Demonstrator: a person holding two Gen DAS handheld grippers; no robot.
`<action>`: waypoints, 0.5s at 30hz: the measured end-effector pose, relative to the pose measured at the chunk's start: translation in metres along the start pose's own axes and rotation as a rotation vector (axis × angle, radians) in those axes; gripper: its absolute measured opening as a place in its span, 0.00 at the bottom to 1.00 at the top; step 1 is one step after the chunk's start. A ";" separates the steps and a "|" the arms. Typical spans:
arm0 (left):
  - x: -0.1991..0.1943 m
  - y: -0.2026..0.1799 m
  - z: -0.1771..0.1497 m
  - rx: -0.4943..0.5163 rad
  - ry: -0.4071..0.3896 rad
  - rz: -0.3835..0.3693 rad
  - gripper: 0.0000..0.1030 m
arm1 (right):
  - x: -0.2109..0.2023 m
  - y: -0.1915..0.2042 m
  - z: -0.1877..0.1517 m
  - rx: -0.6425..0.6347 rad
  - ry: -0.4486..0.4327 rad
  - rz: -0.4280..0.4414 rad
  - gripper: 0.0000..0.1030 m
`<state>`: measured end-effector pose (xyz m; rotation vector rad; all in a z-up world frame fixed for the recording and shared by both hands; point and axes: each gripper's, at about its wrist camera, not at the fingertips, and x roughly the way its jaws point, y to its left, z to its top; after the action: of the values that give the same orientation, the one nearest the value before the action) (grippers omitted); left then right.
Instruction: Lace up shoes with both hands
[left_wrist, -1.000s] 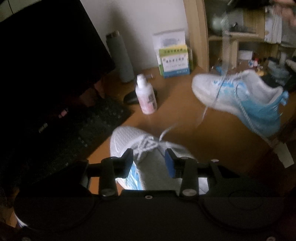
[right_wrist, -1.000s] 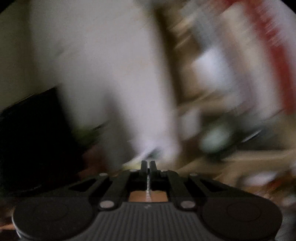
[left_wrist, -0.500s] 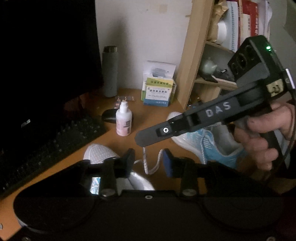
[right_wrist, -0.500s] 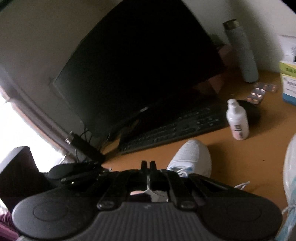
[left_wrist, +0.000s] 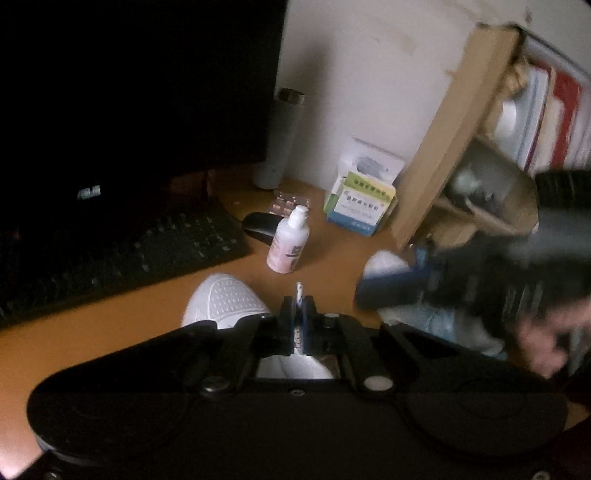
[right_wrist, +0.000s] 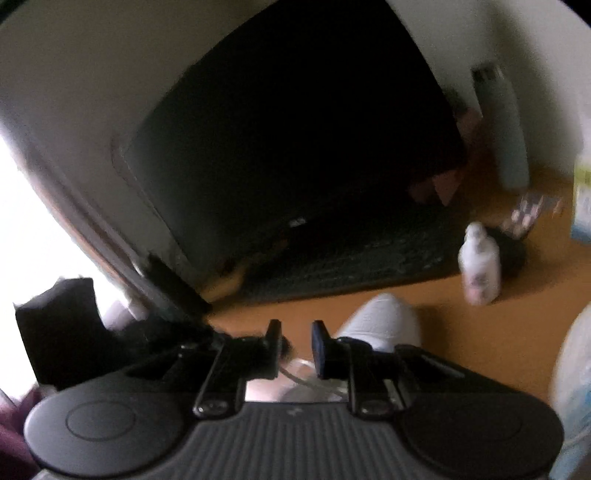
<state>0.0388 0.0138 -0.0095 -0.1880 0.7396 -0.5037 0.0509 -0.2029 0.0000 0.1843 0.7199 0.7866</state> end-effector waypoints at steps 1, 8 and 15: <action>0.000 0.003 0.001 -0.037 -0.002 -0.015 0.01 | 0.004 0.007 -0.002 -0.085 0.030 -0.026 0.19; -0.005 0.006 0.001 -0.122 0.001 -0.072 0.01 | 0.037 0.046 -0.022 -0.387 0.083 -0.090 0.19; -0.012 0.007 -0.003 -0.121 0.005 -0.078 0.02 | 0.045 0.046 -0.019 -0.368 0.050 -0.068 0.04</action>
<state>0.0317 0.0262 -0.0066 -0.3293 0.7702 -0.5342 0.0338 -0.1406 -0.0193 -0.1916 0.6130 0.8459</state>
